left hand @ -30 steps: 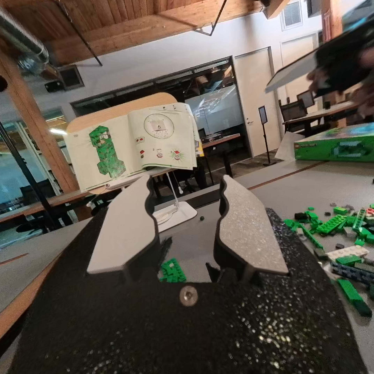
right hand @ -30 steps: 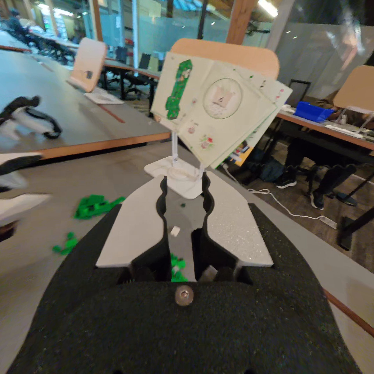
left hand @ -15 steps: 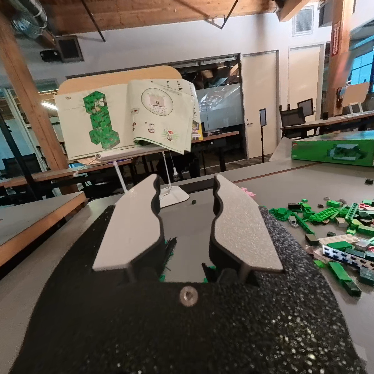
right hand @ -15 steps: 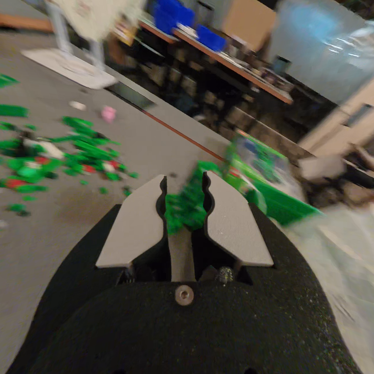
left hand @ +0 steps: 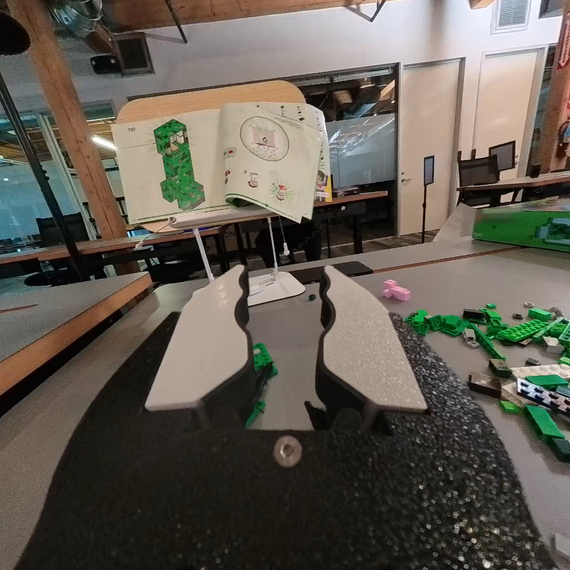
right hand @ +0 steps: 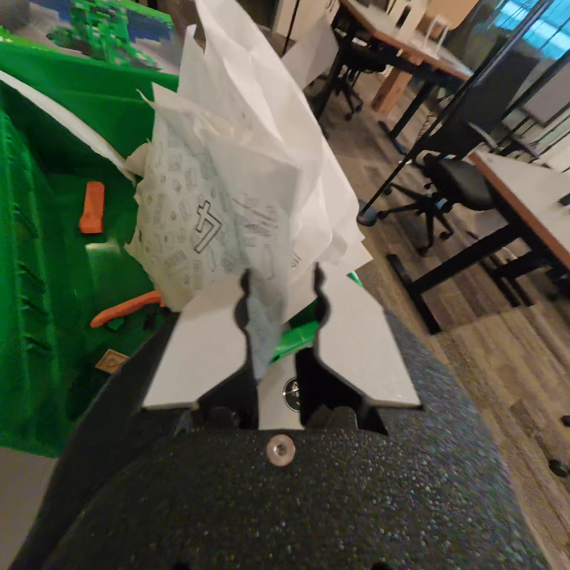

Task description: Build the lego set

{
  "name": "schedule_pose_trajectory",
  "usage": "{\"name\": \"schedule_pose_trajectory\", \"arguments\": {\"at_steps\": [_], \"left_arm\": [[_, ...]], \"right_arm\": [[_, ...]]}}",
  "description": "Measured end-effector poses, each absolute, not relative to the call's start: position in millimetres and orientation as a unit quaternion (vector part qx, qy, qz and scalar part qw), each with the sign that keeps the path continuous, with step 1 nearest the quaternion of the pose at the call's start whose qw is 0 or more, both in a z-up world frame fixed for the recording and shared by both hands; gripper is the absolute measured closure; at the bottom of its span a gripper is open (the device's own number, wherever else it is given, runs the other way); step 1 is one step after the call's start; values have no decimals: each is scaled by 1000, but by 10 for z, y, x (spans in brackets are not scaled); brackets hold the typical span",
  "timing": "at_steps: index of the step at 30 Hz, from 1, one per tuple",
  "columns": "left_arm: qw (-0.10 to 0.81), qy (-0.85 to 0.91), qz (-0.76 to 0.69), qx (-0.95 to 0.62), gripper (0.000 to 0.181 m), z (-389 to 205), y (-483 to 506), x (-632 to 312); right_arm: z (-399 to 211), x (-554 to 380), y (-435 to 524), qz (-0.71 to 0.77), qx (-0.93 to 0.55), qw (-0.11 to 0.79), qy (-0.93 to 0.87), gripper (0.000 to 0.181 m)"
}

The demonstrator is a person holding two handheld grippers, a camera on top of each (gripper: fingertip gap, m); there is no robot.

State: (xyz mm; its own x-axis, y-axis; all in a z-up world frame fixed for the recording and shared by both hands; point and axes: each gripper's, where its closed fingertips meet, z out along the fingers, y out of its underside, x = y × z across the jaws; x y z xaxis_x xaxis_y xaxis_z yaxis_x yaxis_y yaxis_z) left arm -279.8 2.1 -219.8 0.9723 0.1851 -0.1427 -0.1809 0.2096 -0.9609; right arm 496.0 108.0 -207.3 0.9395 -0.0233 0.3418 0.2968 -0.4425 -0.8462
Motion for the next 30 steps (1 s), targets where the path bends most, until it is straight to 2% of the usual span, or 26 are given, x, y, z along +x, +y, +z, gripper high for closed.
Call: {"name": "schedule_pose_trajectory", "arguments": {"at_steps": [1,4,7,11,15,19,23,30], "left_arm": [[777,-4,122,-618,139,-2198,12,-2811],[774,-10,135,-619,142,-2206,-12,-2832],[770,-16,144,-621,144,-2214,-25,-2843],[763,-22,149,-629,148,-2249,-11,-2859],[760,-29,149,-631,150,-2265,-10,-2882],[760,-38,147,-631,152,-2271,-14,-2909],[761,-44,143,-632,152,-2277,-19,-2927],[762,-48,137,-632,153,-2280,-22,-2935]], "right_arm": [[-2072,4936,1112,-141,-834,527,-87,160],[-1795,4654,1174,-95,-775,610,-138,179],[-1591,4269,1132,-149,-678,675,-250,180],[-1792,3905,1051,-252,-589,671,-374,180],[-2088,3852,941,-191,-620,635,-419,180],[-2216,3965,913,-162,-668,591,-422,176],[-2174,4041,895,-114,-708,573,-397,143],[-1737,4395,785,30,-726,617,-302,135]]}}
